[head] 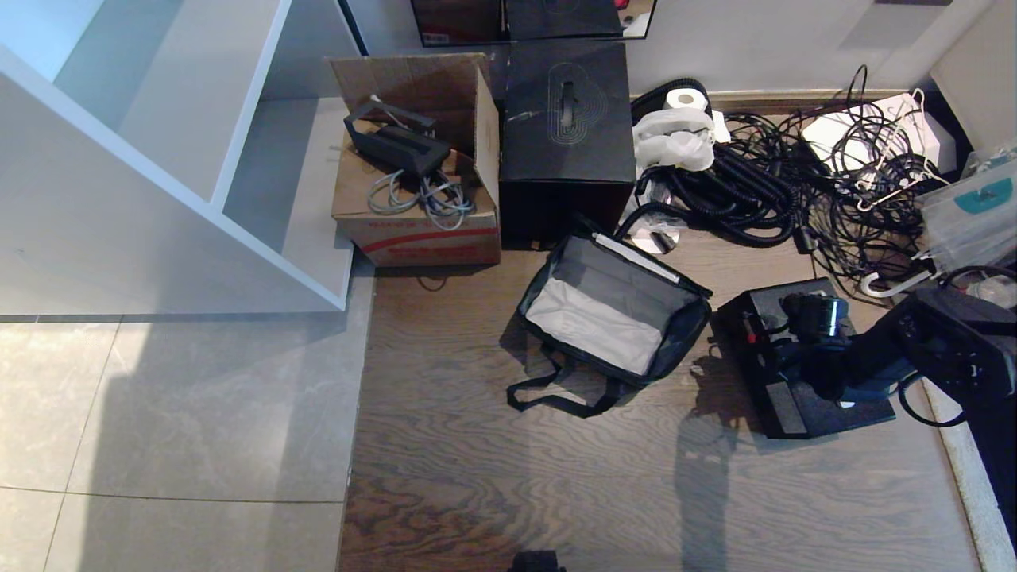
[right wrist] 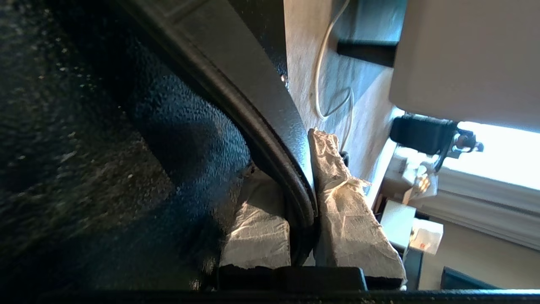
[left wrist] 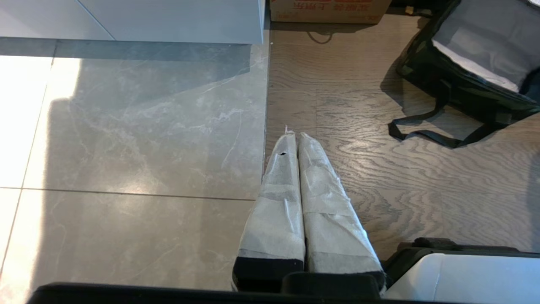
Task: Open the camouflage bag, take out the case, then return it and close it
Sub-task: Grip the handle again, then place the black box back
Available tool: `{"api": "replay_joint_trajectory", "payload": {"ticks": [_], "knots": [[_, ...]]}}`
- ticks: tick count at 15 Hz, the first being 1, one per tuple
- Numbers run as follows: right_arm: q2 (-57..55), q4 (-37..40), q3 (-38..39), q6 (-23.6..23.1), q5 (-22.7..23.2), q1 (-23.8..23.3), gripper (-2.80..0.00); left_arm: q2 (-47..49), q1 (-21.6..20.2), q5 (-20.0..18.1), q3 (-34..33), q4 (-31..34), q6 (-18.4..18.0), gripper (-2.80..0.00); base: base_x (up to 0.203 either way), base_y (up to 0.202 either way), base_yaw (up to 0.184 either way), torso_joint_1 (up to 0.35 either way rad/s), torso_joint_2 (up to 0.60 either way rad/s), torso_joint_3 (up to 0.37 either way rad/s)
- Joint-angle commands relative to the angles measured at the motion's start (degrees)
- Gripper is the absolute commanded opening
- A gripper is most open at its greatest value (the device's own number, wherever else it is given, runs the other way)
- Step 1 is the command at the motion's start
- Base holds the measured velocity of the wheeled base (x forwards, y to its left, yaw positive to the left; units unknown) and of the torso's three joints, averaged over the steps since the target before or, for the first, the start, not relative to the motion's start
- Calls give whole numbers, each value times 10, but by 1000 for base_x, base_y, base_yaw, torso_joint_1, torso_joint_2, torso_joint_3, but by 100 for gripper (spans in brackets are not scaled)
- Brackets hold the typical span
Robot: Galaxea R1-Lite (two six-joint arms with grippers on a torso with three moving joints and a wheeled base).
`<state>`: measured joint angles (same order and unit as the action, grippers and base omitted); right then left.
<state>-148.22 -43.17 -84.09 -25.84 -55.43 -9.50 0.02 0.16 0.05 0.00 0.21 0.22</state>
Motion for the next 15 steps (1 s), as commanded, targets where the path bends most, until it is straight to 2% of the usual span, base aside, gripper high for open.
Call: {"api": "replay_joint_trajectory", "payload": {"ticks": [1,7,9,11,13,15], "knots": [[40,-7,15,-3,-3,2,-280,0,0,0,0,0,1,-280,0,0,0,0,0,0],[212,2,98,-38,19,1,-280,0,0,0,0,0,1,-280,0,0,0,0,0,0],[285,0,151,-59,63,1,-280,0,0,0,1,0,1,-280,0,0,0,0,0,0],[354,-2,193,-93,132,2,-280,0,0,0,0,0,0,-280,0,0,0,0,0,0],[396,-5,208,-112,204,24,-280,0,0,0,1,0,1,-280,0,0,0,0,0,0],[413,-13,207,-114,237,47,-280,0,0,0,1,0,1,-280,0,0,0,0,0,0]]}}
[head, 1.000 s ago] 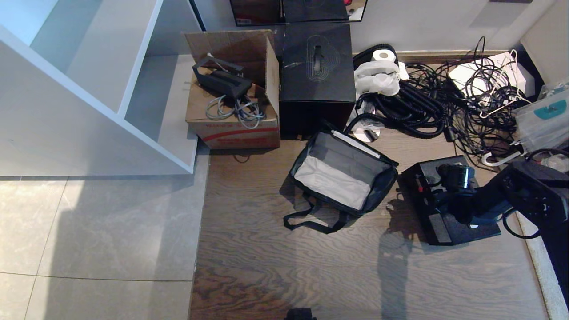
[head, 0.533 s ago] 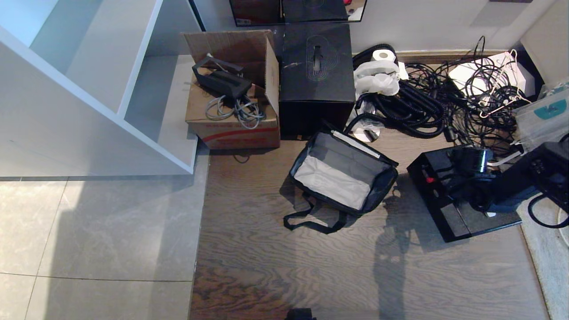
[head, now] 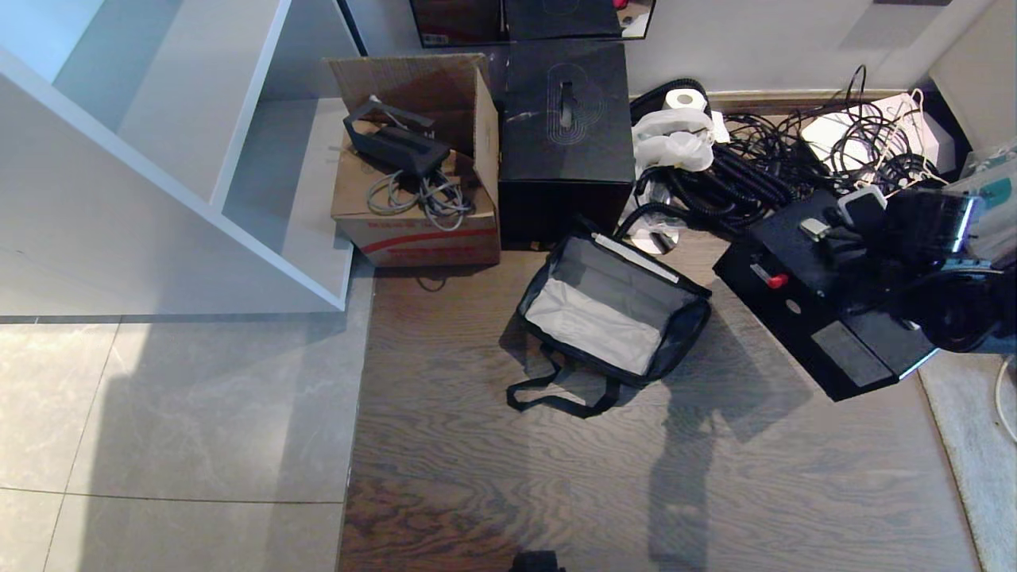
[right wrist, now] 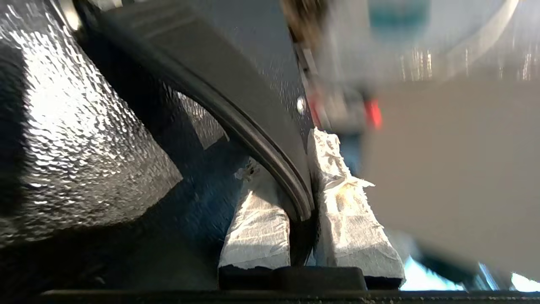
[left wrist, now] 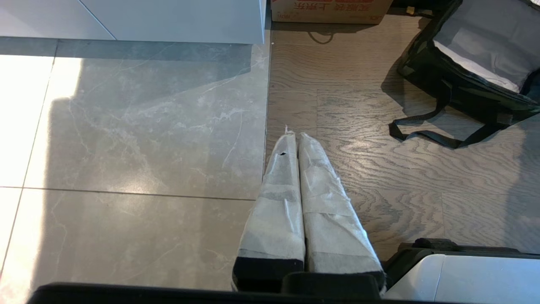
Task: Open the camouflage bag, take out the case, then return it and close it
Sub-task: Place the black box back
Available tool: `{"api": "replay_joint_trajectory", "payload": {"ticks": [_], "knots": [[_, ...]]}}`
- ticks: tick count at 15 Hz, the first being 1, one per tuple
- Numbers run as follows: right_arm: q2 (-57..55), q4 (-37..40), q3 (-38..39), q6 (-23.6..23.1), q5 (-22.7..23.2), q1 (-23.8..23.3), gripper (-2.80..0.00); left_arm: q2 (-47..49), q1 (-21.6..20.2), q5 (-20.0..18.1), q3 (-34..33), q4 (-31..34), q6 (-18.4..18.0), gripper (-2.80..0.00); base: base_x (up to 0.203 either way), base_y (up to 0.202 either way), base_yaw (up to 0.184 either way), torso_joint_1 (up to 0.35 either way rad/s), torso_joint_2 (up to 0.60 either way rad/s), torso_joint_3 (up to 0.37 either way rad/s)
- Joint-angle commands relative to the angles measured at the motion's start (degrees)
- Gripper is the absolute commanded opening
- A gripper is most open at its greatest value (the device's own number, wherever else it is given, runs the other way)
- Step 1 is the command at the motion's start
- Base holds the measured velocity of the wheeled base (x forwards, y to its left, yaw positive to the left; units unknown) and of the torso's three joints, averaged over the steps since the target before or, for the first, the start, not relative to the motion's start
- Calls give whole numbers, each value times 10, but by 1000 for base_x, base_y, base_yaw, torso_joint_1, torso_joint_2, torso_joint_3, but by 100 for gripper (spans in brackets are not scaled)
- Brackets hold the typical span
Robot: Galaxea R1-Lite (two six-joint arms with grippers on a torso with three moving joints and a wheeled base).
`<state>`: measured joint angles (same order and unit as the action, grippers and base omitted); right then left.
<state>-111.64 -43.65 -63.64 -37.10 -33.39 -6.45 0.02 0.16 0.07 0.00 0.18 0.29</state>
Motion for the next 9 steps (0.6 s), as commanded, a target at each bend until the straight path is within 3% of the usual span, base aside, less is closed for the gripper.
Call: {"api": "replay_joint_trajectory", "payload": {"ticks": [1,3,6,9], "knots": [[50,-9,1,-1,26,23,-280,0,0,0,0,0,0,-280,0,0,0,0,0,0],[51,-13,1,3,55,51,-280,0,0,0,1,0,0,-280,0,0,0,0,0,0],[49,-33,-5,15,136,94,-280,0,0,0,0,0,0,-280,0,0,0,0,0,0],[26,-29,-22,45,153,146,-280,0,0,0,0,0,0,-280,0,0,0,0,0,0]]}}
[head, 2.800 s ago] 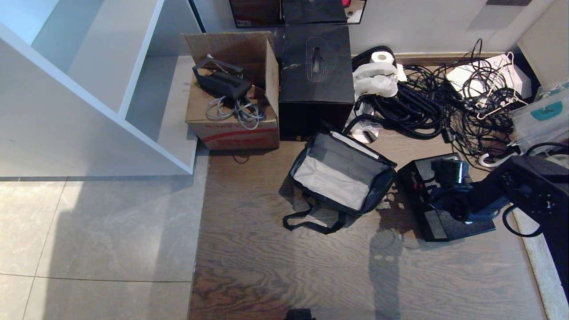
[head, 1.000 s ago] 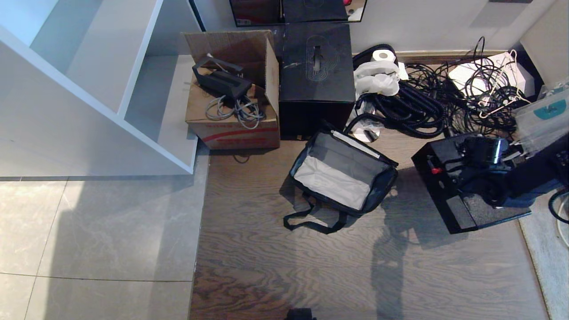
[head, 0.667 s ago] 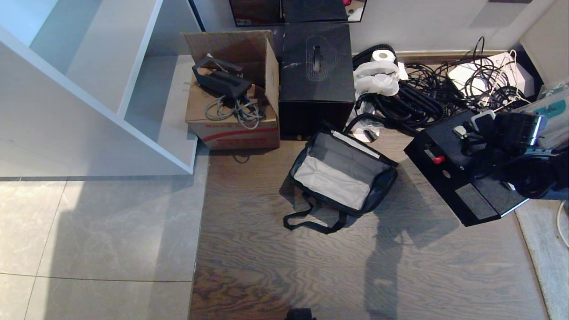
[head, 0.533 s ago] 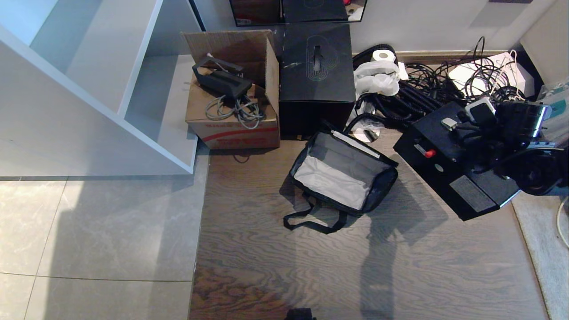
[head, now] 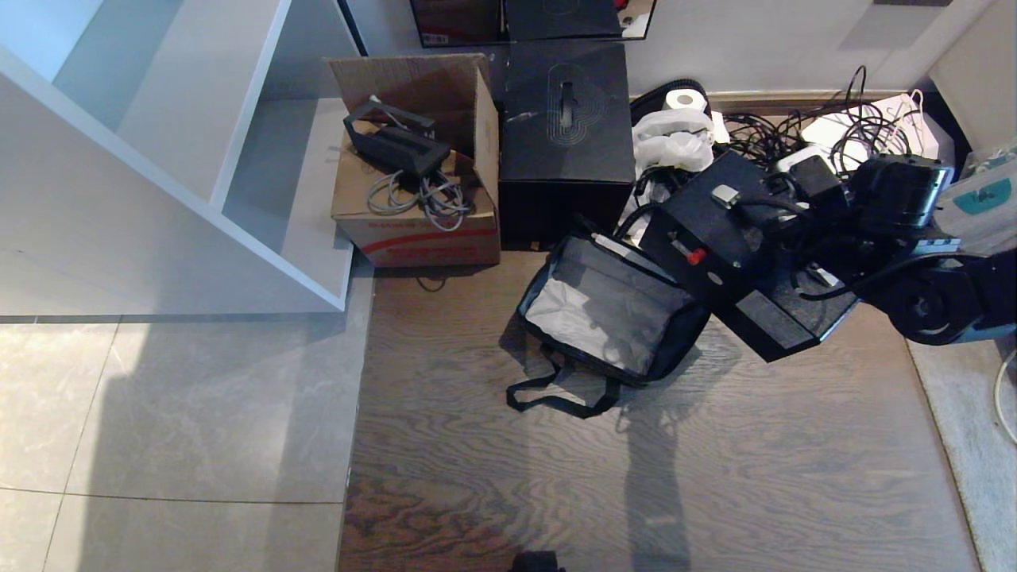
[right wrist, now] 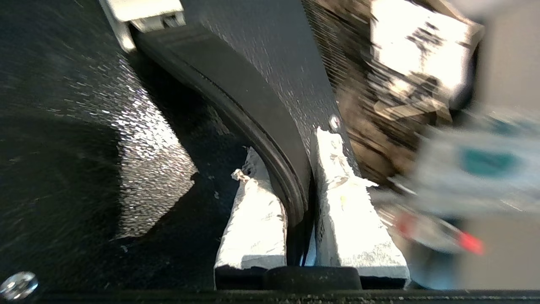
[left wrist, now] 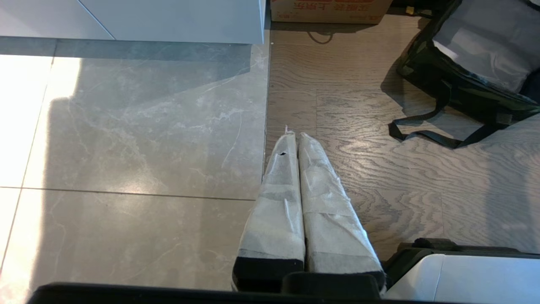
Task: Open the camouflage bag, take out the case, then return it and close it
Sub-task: Place the black box back
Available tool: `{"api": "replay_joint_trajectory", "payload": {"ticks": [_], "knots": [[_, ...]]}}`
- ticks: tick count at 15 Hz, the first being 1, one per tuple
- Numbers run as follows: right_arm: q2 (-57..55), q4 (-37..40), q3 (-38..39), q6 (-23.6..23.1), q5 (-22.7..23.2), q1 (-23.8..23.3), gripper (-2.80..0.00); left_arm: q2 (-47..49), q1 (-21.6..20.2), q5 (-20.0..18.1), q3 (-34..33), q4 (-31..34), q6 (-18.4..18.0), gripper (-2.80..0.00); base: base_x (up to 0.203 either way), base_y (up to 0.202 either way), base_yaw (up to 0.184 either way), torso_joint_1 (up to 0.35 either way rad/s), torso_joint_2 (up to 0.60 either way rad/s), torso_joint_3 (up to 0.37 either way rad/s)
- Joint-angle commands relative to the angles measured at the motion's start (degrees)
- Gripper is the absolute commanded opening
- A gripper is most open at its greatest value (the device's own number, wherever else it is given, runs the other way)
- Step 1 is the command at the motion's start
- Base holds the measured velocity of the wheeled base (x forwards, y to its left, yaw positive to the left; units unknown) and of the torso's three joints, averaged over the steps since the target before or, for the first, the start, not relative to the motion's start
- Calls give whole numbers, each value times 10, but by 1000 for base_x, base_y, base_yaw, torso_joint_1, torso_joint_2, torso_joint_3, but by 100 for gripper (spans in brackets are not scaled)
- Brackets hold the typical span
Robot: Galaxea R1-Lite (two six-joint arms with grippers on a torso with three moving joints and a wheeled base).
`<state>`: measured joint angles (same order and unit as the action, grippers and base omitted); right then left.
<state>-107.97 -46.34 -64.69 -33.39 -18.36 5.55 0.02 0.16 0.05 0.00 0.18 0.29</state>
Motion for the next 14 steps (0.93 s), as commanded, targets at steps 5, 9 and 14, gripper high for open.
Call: {"api": "replay_joint_trajectory", "payload": {"ticks": [5,9,14], "knots": [[-56,-15,-51,48,66,80,-280,0,0,0,0,0,1,-280,0,0,0,0,0,0],[-78,-31,-54,63,174,86,-280,0,0,0,0,0,1,-280,0,0,0,0,0,0],[-99,-60,-60,83,345,86,-280,0,0,0,0,0,1,-280,0,0,0,0,0,0]]}}
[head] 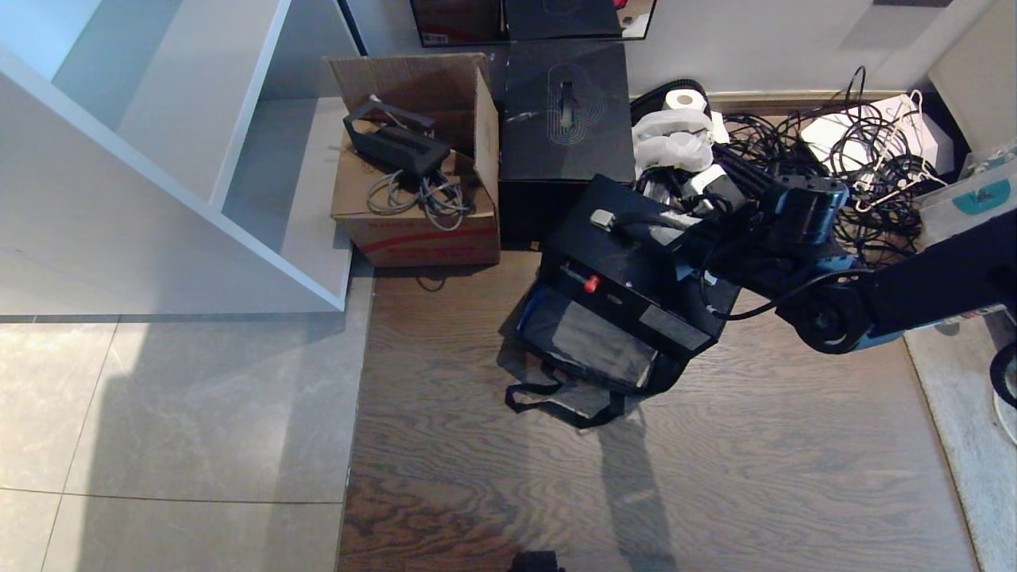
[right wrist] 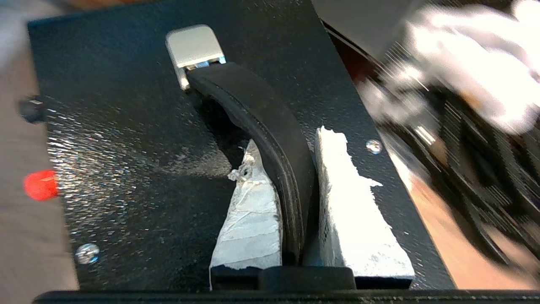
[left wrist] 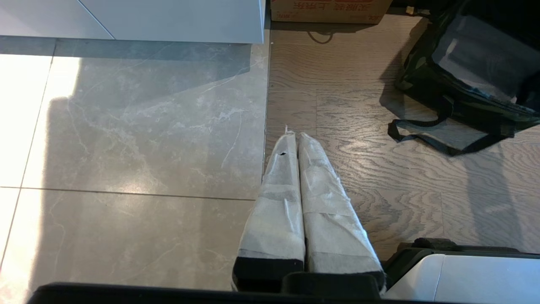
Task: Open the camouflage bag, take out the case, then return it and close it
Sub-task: Place the black box back
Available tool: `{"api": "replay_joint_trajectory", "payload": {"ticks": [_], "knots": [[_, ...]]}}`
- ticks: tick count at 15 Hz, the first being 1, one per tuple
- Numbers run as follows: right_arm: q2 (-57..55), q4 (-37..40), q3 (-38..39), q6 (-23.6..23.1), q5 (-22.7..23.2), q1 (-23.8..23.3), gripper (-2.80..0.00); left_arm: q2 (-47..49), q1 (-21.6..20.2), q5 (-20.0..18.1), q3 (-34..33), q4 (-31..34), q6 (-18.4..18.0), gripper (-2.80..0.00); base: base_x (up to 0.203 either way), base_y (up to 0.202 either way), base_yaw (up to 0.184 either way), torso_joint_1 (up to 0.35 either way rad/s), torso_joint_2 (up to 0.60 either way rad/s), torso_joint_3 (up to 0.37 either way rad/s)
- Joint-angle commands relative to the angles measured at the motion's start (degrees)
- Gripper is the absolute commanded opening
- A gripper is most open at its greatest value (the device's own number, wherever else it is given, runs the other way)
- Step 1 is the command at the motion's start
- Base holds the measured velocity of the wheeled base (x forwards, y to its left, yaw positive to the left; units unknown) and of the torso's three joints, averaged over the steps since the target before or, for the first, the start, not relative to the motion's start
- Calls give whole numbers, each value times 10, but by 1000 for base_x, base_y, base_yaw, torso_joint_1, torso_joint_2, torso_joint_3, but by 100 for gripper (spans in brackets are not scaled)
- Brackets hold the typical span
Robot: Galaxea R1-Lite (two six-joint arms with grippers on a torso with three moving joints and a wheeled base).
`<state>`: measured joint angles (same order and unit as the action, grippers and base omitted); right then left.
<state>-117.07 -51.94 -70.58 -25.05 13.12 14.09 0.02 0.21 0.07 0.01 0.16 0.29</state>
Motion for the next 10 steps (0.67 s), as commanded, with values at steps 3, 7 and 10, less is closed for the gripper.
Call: {"api": "replay_joint_trajectory", "payload": {"ticks": [3,7,10], "knots": [[-10,-4,-1,1,41,0,-280,0,0,0,0,0,0,-280,0,0,0,0,0,0],[11,-4,13,4,61,0,-280,0,0,0,0,0,0,-280,0,0,0,0,0,0],[21,-25,45,36,94,0,-280,0,0,0,0,0,1,-280,0,0,0,0,0,0]]}}
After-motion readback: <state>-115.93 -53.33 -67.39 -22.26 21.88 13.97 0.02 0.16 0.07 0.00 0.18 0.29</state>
